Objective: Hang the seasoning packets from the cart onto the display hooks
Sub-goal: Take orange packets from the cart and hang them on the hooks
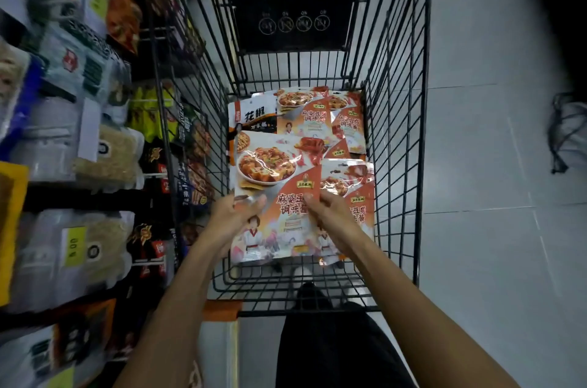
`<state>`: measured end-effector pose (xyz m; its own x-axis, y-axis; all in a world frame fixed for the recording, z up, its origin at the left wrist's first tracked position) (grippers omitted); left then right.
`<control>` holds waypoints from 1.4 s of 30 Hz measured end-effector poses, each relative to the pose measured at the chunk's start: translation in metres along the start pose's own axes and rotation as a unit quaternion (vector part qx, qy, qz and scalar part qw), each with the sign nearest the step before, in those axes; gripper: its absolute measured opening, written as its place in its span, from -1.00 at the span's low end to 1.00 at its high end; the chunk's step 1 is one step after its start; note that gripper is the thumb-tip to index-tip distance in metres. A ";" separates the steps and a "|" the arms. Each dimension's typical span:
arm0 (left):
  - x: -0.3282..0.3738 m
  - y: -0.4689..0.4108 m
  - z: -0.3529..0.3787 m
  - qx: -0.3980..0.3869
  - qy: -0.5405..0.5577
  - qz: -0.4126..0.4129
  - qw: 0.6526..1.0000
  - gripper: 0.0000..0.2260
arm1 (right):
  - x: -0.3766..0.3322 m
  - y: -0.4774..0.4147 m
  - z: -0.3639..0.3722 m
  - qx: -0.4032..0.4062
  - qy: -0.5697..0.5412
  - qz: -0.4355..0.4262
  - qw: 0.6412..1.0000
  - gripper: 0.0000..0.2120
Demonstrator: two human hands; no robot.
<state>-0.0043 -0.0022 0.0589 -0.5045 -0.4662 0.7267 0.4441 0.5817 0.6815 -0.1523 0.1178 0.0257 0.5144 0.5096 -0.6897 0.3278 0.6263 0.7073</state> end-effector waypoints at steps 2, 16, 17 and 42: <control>-0.010 -0.005 -0.003 0.029 0.002 -0.014 0.999 -0.73 | 0.014 -0.007 -0.021 0.159 0.108 -0.050 0.980 -0.78; -0.041 -0.039 -0.016 0.098 0.024 -0.076 0.992 -0.72 | 0.068 -0.050 -0.053 0.323 0.394 0.153 0.847 -0.11; -0.042 -0.040 -0.016 0.105 0.027 -0.079 0.991 -0.72 | 0.070 -0.051 -0.052 0.323 0.397 0.152 0.846 -0.11; -0.051 -0.025 -0.018 0.190 0.033 -0.132 0.972 -0.42 | 0.067 -0.031 -0.059 0.227 0.041 0.083 0.970 -0.73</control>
<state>0.0237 -0.0050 0.0058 -0.5095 -0.6678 0.5425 -0.0060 0.6333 0.7739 -0.1749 0.1675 -0.0512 0.5310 0.6376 -0.5581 0.5711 0.2173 0.7916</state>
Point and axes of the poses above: each hand's wrist, its own y-axis away from the middle knuckle, its own z-axis out of the palm, x = y × z, the point moved 2 cm from there along -y, towards the middle knuckle, and after that the axes turned 2 degrees about -x, right-handed, at the moved point
